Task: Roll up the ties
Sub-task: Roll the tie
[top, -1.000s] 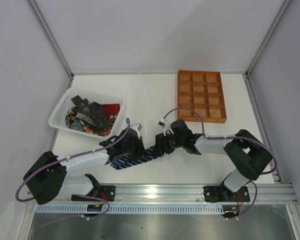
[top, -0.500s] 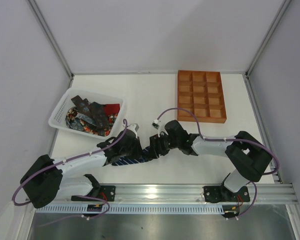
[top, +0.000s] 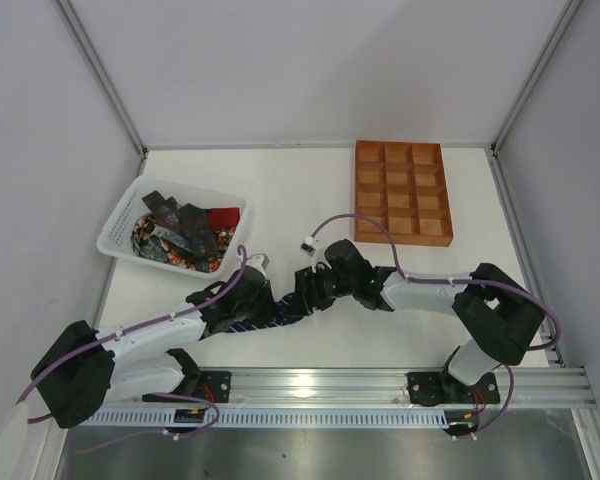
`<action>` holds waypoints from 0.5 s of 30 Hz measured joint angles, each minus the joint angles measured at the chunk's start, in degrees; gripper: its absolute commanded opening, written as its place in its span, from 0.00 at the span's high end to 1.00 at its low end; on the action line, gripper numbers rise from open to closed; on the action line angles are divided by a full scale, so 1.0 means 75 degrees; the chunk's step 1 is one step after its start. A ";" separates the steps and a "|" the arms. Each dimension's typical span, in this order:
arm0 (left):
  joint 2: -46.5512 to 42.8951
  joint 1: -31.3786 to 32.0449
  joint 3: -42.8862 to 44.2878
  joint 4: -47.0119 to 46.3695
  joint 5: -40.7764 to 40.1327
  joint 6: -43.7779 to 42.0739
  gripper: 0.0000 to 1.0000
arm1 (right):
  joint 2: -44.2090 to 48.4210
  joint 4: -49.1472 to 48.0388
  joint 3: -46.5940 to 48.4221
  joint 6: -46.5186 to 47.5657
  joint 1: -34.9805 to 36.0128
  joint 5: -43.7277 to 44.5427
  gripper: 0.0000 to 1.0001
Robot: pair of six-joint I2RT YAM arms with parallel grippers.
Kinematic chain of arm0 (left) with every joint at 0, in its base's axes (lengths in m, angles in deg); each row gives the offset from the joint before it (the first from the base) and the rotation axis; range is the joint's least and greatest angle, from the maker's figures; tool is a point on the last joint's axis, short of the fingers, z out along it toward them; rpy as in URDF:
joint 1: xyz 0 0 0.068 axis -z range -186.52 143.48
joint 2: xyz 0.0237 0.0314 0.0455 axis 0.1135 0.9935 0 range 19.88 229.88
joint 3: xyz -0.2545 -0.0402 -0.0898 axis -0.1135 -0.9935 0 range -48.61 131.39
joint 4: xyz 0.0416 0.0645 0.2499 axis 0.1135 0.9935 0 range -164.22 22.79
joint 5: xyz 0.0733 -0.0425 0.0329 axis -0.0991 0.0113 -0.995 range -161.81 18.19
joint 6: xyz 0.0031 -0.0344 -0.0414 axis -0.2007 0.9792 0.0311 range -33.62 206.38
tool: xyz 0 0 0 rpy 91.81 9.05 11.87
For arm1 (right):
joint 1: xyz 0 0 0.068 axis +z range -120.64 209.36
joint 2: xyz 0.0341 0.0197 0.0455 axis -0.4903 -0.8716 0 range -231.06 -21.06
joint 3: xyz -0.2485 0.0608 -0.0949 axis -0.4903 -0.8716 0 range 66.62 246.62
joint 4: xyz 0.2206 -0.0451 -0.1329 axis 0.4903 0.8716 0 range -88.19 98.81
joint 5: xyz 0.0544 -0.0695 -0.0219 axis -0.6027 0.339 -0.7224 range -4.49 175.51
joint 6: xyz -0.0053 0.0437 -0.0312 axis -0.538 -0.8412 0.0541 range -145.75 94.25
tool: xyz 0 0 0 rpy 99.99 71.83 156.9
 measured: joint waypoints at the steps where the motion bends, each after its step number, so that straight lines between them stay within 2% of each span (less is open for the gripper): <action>1: -0.0035 0.0000 -0.0029 0.0026 -0.0020 0.0029 0.86 | 0.0000 0.0003 0.0009 -0.0029 0.0038 0.0009 0.38; 10: -0.0184 0.0000 -0.0108 0.0149 -0.0204 0.0102 0.86 | 0.0000 0.0137 0.0131 -0.0149 0.0122 0.0370 0.39; 15: 0.0187 0.0000 -0.0105 0.0017 -0.0195 0.0099 0.87 | 0.0000 0.0152 0.0131 -0.0268 0.0122 0.0475 0.39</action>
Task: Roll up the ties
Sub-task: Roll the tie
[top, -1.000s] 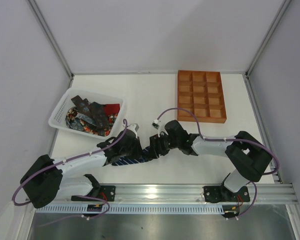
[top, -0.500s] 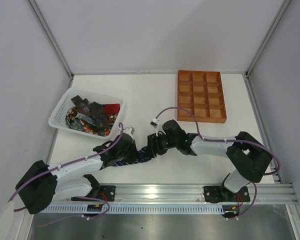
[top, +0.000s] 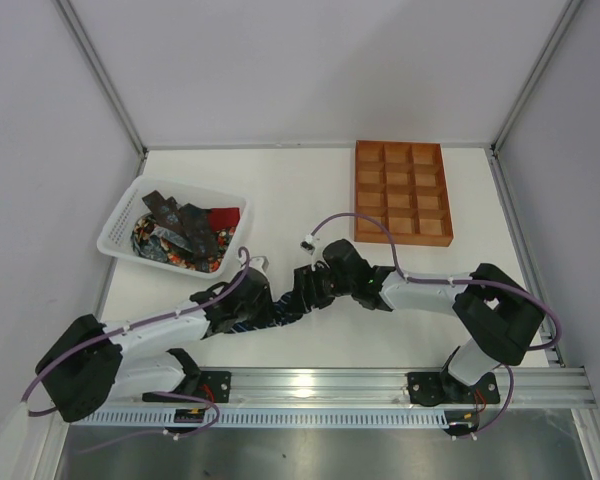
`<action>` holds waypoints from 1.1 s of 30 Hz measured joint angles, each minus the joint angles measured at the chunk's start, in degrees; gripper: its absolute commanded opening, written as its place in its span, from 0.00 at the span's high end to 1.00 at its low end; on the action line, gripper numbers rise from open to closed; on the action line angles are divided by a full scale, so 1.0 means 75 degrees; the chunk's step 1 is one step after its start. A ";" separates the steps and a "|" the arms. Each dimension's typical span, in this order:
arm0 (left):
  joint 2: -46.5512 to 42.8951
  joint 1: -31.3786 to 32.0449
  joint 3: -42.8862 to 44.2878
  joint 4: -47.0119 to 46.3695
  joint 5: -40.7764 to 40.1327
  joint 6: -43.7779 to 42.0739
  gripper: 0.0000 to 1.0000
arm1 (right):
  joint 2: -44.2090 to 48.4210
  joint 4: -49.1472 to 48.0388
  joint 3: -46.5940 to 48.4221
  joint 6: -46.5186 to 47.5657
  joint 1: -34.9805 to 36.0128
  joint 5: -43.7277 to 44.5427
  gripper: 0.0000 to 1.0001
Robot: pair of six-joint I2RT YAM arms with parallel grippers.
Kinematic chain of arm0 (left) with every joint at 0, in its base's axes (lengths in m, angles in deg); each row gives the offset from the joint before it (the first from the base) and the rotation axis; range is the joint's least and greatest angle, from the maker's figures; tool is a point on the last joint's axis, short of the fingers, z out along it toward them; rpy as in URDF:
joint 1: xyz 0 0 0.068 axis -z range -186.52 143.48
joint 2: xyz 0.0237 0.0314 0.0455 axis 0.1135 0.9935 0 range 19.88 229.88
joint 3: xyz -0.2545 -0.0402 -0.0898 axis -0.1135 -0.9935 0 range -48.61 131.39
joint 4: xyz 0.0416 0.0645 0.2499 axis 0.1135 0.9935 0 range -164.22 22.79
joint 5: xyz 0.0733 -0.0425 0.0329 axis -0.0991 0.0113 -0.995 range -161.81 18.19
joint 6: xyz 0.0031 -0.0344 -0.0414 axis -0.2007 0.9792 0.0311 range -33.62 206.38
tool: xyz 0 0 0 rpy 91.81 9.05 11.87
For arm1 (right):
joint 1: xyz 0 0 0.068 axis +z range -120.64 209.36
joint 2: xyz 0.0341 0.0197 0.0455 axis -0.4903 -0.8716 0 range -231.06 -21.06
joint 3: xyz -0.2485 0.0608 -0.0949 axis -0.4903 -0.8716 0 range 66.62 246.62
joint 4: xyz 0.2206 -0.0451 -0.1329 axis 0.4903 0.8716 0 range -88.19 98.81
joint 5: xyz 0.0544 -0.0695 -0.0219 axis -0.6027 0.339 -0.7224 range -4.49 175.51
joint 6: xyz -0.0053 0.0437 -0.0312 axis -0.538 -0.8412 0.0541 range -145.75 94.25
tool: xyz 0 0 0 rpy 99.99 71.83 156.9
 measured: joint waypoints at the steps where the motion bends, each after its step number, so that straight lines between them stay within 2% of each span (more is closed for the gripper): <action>1: 0.0090 0.0000 0.0003 -0.0044 0.0020 0.0000 0.87 | 0.0003 0.0006 0.0000 -0.0012 0.0000 0.0003 0.39; 11: 0.0644 0.0111 0.0440 -0.0303 0.0189 -0.0003 0.88 | 0.0181 0.0076 -0.0023 -0.0044 -0.0006 0.0026 0.39; 21: 0.1466 0.0758 0.1107 -0.0545 0.0376 0.0009 0.87 | 0.1020 0.0326 -0.0501 -0.0079 -0.0099 0.0198 0.39; 33: 0.1512 0.0822 0.1139 -0.0478 0.0052 0.0006 0.78 | 0.1501 0.0560 -0.0866 -0.0079 -0.0143 0.0411 0.39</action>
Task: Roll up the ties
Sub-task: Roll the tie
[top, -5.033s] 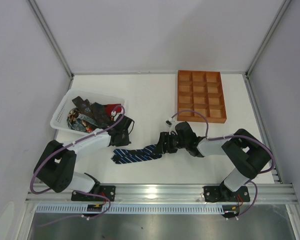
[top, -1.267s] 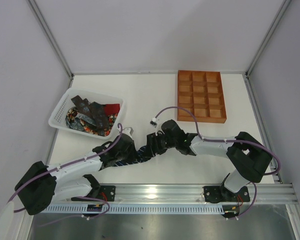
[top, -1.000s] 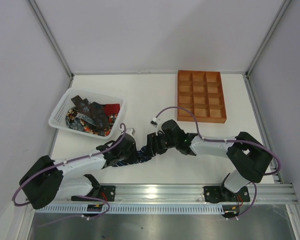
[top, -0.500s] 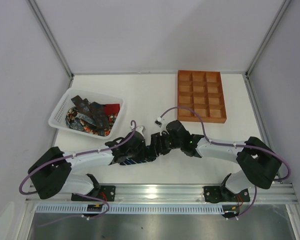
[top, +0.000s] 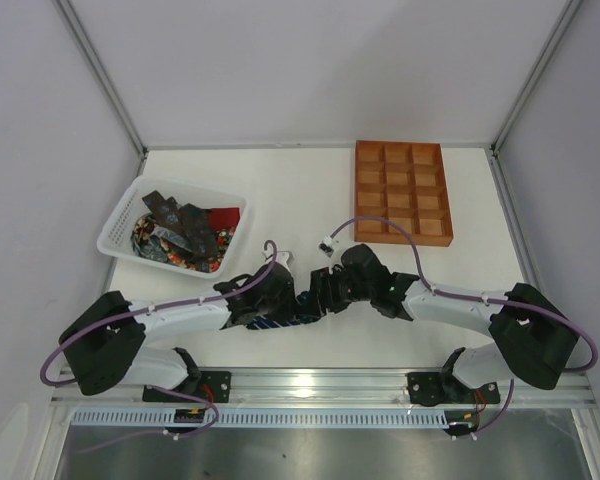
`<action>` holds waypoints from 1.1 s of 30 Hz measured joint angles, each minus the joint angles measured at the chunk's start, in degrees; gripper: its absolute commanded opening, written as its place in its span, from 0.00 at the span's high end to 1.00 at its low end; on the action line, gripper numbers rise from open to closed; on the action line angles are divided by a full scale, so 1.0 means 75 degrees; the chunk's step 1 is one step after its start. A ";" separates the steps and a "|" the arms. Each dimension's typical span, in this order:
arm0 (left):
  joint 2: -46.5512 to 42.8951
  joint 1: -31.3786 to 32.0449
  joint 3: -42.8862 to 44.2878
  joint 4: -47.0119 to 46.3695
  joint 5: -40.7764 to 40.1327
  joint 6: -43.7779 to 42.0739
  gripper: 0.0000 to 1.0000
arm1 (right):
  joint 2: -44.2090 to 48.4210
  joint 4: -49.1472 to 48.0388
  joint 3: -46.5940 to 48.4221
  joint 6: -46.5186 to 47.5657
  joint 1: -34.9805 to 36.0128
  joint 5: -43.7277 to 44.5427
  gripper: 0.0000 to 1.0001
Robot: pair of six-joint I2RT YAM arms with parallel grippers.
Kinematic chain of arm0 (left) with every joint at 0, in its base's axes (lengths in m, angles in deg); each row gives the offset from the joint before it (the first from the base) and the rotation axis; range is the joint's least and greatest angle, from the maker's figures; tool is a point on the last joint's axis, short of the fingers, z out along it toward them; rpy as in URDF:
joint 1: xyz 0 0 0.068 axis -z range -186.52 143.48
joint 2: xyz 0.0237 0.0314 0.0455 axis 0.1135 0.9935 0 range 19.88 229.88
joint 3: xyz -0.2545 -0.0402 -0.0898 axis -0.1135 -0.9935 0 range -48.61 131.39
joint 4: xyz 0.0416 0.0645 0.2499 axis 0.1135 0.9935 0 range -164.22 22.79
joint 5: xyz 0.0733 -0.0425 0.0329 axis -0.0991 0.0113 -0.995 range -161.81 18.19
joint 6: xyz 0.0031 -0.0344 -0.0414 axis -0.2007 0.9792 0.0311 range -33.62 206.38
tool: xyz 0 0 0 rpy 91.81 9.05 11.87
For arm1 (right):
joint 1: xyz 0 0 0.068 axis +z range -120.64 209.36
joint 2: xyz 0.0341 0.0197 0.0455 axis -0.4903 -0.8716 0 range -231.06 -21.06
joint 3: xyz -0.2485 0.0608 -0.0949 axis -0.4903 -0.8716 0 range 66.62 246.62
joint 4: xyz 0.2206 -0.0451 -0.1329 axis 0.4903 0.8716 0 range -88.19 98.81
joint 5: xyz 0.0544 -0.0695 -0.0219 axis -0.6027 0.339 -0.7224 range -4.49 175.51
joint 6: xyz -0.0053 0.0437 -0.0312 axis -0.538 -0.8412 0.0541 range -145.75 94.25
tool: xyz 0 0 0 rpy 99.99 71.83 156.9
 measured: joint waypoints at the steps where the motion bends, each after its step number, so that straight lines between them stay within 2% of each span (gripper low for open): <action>1: -0.0085 0.0000 -0.0012 0.0061 -0.0085 -0.0003 0.76 | 0.0000 -0.0006 0.0000 -0.0003 0.0006 0.0009 0.39; 7: -0.0694 -0.0023 -0.0108 0.0510 -0.0490 -0.0006 0.68 | 0.0000 -0.0003 0.0000 -0.0064 0.0105 0.0096 0.39; 21: -0.2404 -0.0609 -0.0530 0.1679 -0.0729 -0.0003 0.67 | -0.0516 0.0347 0.0664 -0.0140 0.0650 0.0618 0.39; 33: -0.3095 -0.0997 -0.0662 0.2375 -0.0758 0.0082 0.67 | -0.1413 0.0323 0.1236 -0.0472 0.0959 0.0912 0.39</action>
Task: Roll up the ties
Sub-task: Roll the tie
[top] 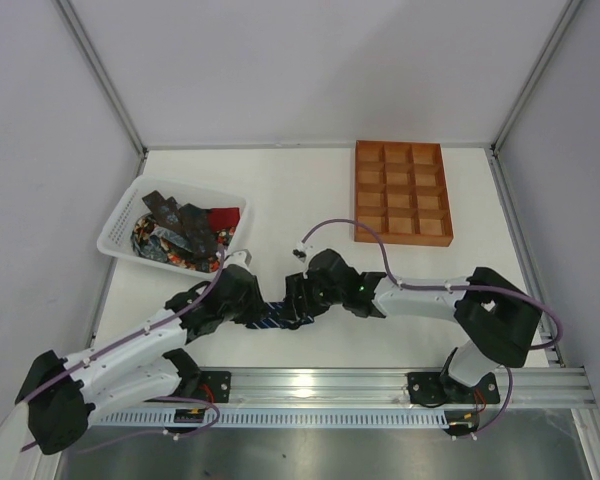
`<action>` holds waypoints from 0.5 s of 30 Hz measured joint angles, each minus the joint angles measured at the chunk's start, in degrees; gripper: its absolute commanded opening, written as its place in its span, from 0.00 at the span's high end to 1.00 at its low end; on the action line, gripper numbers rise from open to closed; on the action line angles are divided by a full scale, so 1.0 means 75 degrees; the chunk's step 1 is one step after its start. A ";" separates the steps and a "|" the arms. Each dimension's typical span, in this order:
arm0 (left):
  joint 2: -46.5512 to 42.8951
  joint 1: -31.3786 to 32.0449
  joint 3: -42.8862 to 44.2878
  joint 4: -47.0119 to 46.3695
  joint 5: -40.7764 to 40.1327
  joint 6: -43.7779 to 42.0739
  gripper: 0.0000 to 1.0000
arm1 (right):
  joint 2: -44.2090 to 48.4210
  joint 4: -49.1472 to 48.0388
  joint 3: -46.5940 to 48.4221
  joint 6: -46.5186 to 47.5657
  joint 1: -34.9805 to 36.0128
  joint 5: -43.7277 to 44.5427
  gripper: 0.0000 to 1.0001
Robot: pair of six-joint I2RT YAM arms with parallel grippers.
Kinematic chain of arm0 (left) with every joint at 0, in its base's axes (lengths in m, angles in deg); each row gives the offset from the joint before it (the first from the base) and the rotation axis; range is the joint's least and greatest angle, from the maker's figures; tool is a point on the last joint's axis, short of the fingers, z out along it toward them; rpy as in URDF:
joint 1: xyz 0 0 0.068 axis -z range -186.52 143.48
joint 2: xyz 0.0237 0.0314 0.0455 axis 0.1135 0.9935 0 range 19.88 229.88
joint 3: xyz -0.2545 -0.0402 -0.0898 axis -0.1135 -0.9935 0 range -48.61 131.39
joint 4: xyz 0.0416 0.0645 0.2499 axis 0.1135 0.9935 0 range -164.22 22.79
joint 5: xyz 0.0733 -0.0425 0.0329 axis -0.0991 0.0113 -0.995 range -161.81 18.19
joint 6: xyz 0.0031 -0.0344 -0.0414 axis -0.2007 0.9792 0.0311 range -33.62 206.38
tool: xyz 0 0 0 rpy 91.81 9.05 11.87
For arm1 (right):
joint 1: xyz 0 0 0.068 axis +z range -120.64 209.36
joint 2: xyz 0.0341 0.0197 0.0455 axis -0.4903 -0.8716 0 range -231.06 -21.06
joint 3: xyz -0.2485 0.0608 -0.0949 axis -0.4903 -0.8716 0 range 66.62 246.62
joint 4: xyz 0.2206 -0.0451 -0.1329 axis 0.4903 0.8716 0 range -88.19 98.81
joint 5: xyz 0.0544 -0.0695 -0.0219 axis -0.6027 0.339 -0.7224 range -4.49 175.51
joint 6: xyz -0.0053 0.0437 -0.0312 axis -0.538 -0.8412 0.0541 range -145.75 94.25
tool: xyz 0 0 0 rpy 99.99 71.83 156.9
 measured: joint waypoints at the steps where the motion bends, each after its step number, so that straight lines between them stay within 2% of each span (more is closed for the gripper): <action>1: -0.0073 -0.0020 0.0000 0.0052 0.0003 0.0006 0.67 | -0.0064 -0.0050 0.0006 -0.0052 0.0017 0.0015 0.39; 15: -0.0335 -0.0122 -0.0300 -0.0262 0.0731 0.0195 0.69 | -0.0478 -0.0842 0.0026 -0.0504 0.0152 -0.0003 0.39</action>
